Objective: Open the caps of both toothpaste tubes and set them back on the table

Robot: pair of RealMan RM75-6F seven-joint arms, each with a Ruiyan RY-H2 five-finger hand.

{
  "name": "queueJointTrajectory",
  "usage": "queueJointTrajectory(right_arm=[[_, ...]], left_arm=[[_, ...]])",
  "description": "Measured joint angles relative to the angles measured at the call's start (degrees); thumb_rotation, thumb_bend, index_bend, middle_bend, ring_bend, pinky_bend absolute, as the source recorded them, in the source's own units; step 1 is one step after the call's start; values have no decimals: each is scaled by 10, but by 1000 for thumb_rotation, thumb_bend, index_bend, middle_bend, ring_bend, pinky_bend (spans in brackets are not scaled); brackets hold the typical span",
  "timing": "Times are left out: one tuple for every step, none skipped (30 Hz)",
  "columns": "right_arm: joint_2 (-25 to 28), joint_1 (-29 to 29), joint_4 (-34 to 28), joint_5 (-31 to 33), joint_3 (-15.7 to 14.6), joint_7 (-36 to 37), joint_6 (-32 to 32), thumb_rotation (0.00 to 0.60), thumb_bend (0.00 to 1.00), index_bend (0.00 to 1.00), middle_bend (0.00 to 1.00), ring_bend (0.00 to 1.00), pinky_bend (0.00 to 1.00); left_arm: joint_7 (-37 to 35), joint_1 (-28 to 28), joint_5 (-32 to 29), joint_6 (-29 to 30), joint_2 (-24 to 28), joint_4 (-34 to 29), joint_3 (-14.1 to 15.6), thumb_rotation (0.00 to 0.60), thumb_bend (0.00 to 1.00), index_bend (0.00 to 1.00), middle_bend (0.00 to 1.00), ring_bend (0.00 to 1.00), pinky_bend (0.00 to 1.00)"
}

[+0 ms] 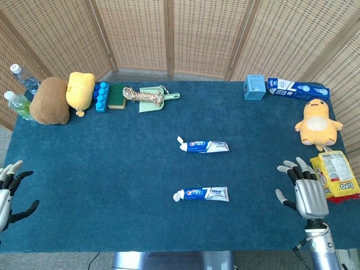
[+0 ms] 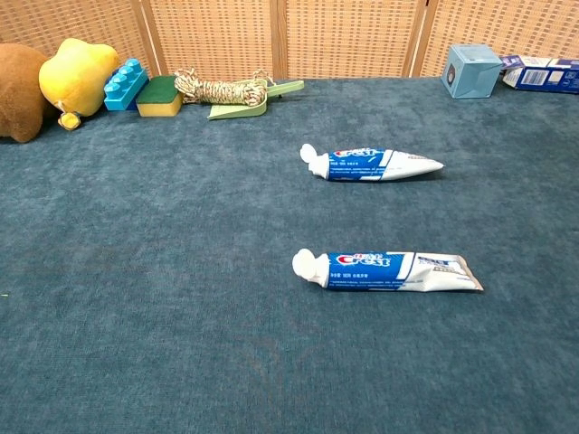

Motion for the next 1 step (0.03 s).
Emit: queueJointTrajectory(right_arm=[[0, 0, 0, -1, 0, 1, 0, 596, 297, 300, 247, 70, 165]], left_arm=[[0, 1, 0, 0, 0, -1, 0, 600, 239, 199, 53, 0, 12]])
